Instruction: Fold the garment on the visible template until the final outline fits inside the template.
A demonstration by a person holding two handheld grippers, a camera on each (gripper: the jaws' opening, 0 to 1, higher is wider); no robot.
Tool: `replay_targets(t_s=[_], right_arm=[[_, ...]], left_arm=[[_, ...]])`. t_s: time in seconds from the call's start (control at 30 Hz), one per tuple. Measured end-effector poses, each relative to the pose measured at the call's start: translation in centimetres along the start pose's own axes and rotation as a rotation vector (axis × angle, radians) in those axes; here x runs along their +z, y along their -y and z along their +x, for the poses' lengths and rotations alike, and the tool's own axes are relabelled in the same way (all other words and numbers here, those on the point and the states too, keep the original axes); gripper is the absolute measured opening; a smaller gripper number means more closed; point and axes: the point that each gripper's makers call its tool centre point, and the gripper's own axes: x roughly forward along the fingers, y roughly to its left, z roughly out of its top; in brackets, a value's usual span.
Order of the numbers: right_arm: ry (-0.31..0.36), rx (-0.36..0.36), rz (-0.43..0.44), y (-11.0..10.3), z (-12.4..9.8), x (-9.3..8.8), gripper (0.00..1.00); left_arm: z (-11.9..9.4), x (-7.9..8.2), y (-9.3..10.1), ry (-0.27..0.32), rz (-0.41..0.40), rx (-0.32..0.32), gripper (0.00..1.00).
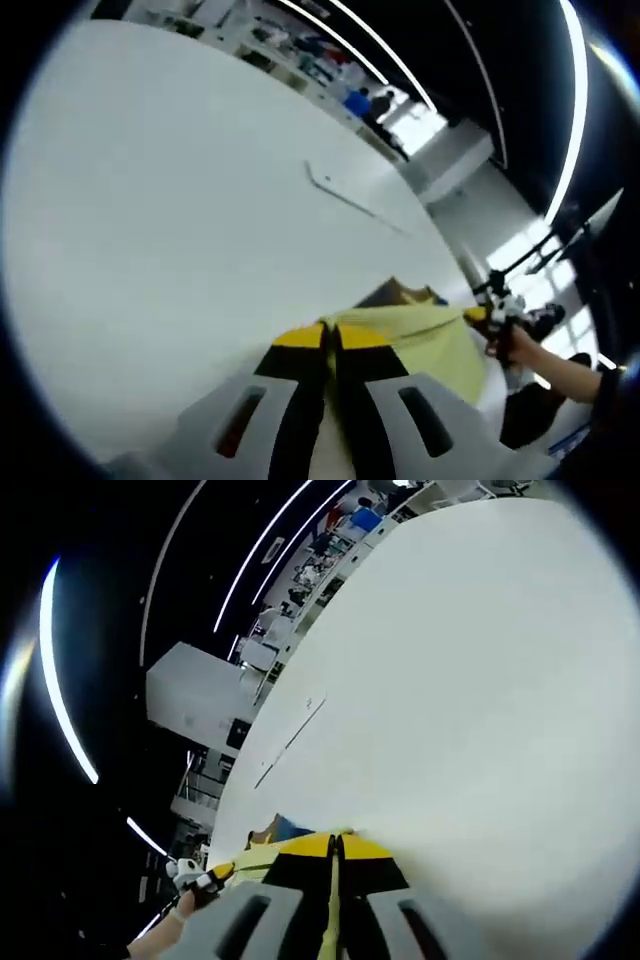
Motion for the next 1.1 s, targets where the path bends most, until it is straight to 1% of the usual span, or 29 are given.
replay_targets(t_s=[0.1, 0.13, 0.17, 0.3, 0.33, 0.4, 0.43, 0.53, 0.57, 0.6, 0.63, 0.67, 0.7, 0.73, 0.77, 0.8, 0.83, 0.87, 0.9, 0.97, 1.03, 1.07, 1.1], right_arm=[[-0.002, -0.001, 0.001, 0.1, 0.0, -0.1, 0.00], [0.000, -0.002, -0.001, 0.1, 0.1, -0.1, 0.00], [0.001, -0.001, -0.002, 0.0, 0.1, -0.1, 0.00], [-0.003, -0.004, -0.012, 0.1, 0.2, -0.3, 0.00], [-0.001, -0.002, -0.032, 0.1, 0.2, -0.3, 0.00], [-0.009, -0.006, -0.072, -0.1, 0.1, -0.5, 0.00], [-0.005, -0.004, -0.089, -0.2, 0.0, -0.5, 0.00], [-0.004, 0.021, -0.159, -0.8, -0.3, -0.3, 0.01], [0.003, 0.036, -0.184, -1.1, -0.4, -0.2, 0.04], [0.005, 0.039, -0.183, -1.4, -0.7, -0.1, 0.09], [0.009, 0.037, -0.204, -1.5, -1.0, 0.1, 0.13], [0.022, 0.045, -0.289, -1.8, -1.3, 0.6, 0.14], [0.024, 0.039, -0.311, -1.9, -1.5, 0.7, 0.16], [0.023, 0.040, -0.351, -2.2, -1.8, 0.9, 0.17], [0.023, 0.043, -0.373, -2.3, -1.9, 0.9, 0.18], [0.010, 0.025, -0.425, -2.2, -2.1, 0.9, 0.20], [0.001, 0.009, -0.467, -2.0, -2.2, 0.9, 0.21], [-0.017, -0.007, -0.545, -1.9, -2.3, 0.8, 0.22], [-0.019, -0.012, -0.603, -2.0, -2.3, 0.8, 0.21], [-0.038, -0.025, -0.690, -2.0, -2.2, 0.6, 0.21], [-0.082, -0.051, -0.768, -1.6, -1.9, 0.1, 0.22], [-0.093, -0.062, -0.800, -1.4, -1.8, 0.0, 0.22], [-0.096, -0.069, -0.810, -1.3, -1.7, 0.0, 0.21]], left_arm=[[0.0, -0.1, 0.0, -0.002, 0.009, 0.006, 0.00], [-0.1, -0.4, 0.0, -0.007, 0.031, 0.014, 0.00], [-0.1, -0.4, 0.0, -0.004, 0.035, 0.015, 0.00], [0.0, -0.2, -0.1, 0.012, 0.029, 0.011, 0.00], [0.0, -0.1, -0.1, 0.016, 0.052, 0.007, 0.00], [0.0, -0.1, 0.2, 0.021, 0.141, -0.011, 0.00], [0.0, 0.0, 0.3, 0.021, 0.191, -0.008, 0.01], [-0.2, 0.2, 0.8, 0.023, 0.214, -0.024, 0.01], [-0.3, 0.4, 1.1, 0.027, 0.241, -0.037, 0.02], [-0.6, 0.8, 1.2, 0.038, 0.258, -0.040, 0.06], [-0.8, 1.2, 1.4, 0.046, 0.287, -0.044, 0.10], [-1.0, 1.5, 1.4, 0.054, 0.314, -0.043, 0.14], [-1.4, 1.8, 1.6, 0.059, 0.338, -0.044, 0.20], [-1.6, 2.0, 1.6, 0.055, 0.372, -0.048, 0.23], [-1.9, 2.3, 1.6, 0.056, 0.418, -0.038, 0.24], [-2.1, 2.5, 1.5, 0.062, 0.452, -0.027, 0.26], [-2.3, 2.5, 1.6, 0.048, 0.513, -0.027, 0.26], [-2.4, 2.5, 1.5, 0.038, 0.556, -0.020, 0.26], [-2.5, 2.4, 1.4, 0.028, 0.610, -0.009, 0.26], [-2.5, 2.2, 1.2, -0.002, 0.706, 0.010, 0.26], [-2.3, 1.5, 1.1, -0.053, 0.842, 0.021, 0.28], [-2.2, 1.3, 0.9, -0.075, 0.900, 0.032, 0.28], [-2.2, 1.2, 0.9, -0.083, 0.920, 0.038, 0.28]])
